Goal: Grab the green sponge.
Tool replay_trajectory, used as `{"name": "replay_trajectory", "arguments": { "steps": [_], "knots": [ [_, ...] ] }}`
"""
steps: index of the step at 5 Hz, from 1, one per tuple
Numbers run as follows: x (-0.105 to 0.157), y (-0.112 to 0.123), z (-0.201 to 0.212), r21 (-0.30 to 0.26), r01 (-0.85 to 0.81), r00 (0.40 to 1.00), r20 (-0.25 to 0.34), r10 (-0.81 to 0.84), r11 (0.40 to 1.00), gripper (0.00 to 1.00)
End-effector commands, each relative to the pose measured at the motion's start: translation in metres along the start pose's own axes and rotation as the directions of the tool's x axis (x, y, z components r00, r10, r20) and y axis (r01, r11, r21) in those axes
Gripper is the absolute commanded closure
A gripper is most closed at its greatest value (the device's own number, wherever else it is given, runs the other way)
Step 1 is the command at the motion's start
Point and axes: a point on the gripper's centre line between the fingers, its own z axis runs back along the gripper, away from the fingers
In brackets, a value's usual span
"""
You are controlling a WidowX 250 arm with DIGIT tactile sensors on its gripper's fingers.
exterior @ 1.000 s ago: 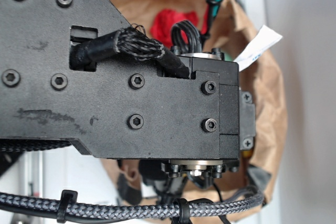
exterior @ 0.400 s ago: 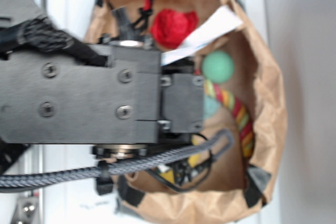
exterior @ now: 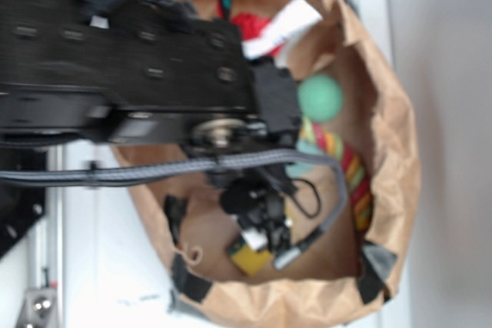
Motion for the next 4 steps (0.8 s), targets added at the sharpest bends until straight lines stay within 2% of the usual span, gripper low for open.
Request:
{"name": "replay_trajectory", "arguments": {
  "steps": [1,2,4],
  "knots": [
    [0.009,-0.017,-0.017,-0.123,0.006,0.999,-0.038,-0.011,0.992,0.00],
    [-0.001,-0.024,-0.017,-0.143,0.032,0.998,-0.055,-0.040,0.989,0.00],
    [0.002,-0.036,-0.008,-0.159,0.041,0.999,-0.019,-0.045,0.986,0.00]
  ]
}}
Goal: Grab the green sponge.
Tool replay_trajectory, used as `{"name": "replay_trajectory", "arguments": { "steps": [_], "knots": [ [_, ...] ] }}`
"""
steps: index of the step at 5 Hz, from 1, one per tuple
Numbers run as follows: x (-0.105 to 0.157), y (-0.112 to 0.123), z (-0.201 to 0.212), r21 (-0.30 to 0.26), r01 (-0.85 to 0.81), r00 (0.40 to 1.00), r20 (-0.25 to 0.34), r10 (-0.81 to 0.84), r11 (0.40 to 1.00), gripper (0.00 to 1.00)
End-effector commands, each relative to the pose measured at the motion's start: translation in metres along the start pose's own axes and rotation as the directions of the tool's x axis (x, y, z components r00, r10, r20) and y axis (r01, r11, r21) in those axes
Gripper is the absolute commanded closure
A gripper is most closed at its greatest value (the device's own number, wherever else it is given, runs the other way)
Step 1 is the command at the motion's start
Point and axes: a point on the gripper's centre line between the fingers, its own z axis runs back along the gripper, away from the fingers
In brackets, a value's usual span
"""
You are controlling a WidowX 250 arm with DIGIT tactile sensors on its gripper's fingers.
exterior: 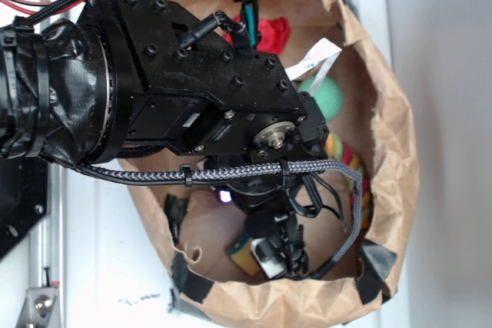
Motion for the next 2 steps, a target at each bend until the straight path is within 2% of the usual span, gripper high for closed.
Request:
{"name": "replay_trajectory", "arguments": {
  "steps": [1,2],
  "knots": [
    [0.0173,-0.0187,0.0191,-0.001,0.001,0.991,0.135,0.000,1.000,0.00],
    [0.0198,-0.0185,0.0214,0.067,-0.008,0.975,0.223,-0.007,0.998,0.00]
  ]
}}
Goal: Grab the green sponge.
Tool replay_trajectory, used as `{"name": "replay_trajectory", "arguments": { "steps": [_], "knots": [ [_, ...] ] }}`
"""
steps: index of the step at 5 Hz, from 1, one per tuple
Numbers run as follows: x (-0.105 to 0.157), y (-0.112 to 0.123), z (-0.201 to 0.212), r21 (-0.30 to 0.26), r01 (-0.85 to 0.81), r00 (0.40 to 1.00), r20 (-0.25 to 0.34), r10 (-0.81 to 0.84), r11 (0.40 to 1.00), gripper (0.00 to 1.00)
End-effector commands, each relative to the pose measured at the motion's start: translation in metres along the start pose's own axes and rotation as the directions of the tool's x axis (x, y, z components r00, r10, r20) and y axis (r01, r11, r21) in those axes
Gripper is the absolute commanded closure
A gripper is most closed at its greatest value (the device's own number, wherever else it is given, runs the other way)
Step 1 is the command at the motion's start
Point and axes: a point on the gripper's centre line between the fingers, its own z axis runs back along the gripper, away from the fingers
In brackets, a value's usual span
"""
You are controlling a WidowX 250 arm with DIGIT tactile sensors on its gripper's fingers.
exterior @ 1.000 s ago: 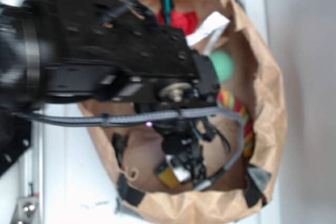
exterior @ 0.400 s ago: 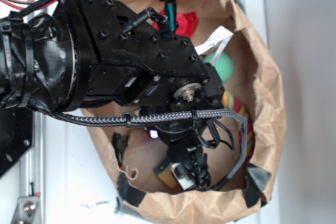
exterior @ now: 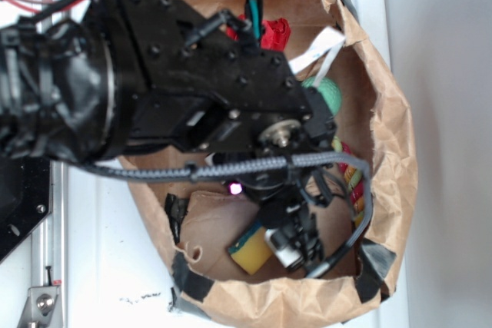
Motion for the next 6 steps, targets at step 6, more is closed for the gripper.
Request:
{"name": "replay_trajectory", "arguments": {
  "steps": [6],
  "knots": [
    [-0.005,-0.030,0.017,0.075,0.099,0.966,0.234,-0.114,0.992,0.00]
  ]
}}
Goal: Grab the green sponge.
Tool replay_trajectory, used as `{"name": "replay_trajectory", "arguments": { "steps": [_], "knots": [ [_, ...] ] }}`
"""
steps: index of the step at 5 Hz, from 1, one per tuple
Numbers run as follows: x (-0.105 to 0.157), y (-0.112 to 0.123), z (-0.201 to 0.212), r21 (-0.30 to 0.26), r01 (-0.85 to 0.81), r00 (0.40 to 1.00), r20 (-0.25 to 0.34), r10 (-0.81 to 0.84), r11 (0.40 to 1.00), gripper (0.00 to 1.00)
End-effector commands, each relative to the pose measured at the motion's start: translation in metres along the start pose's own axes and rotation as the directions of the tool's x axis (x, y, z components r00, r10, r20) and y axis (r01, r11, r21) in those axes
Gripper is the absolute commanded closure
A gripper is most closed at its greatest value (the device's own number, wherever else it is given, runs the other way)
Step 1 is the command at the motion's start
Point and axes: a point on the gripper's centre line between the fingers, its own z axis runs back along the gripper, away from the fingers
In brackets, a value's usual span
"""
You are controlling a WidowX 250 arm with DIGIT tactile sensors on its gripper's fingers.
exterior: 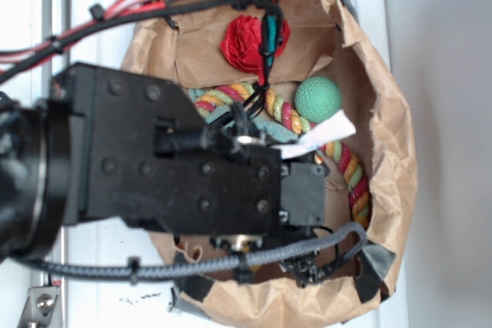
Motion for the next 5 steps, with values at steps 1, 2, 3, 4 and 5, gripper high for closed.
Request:
{"name": "replay_trajectory", "arguments": {
  "steps": [1,2,3,4,5],
  "knots": [
    [-0.008,-0.037,0.008,-0.124,0.074,0.997,0.043,-0.069,0.990,0.00],
    [-0.014,-0.042,0.009,-0.135,0.086,0.996,0.027,-0.083,0.987,0.00],
    [-0.009,-0.038,0.006,-0.129,0.061,0.998,0.019,-0.059,0.990,0.00],
    [-0.009,-0.038,-0.004,-0.119,0.048,0.999,0.009,-0.047,0.992,0.00],
    [-0.010,-0.038,-0.016,-0.126,0.044,0.999,-0.016,-0.046,0.991,0.00]
  ]
}}
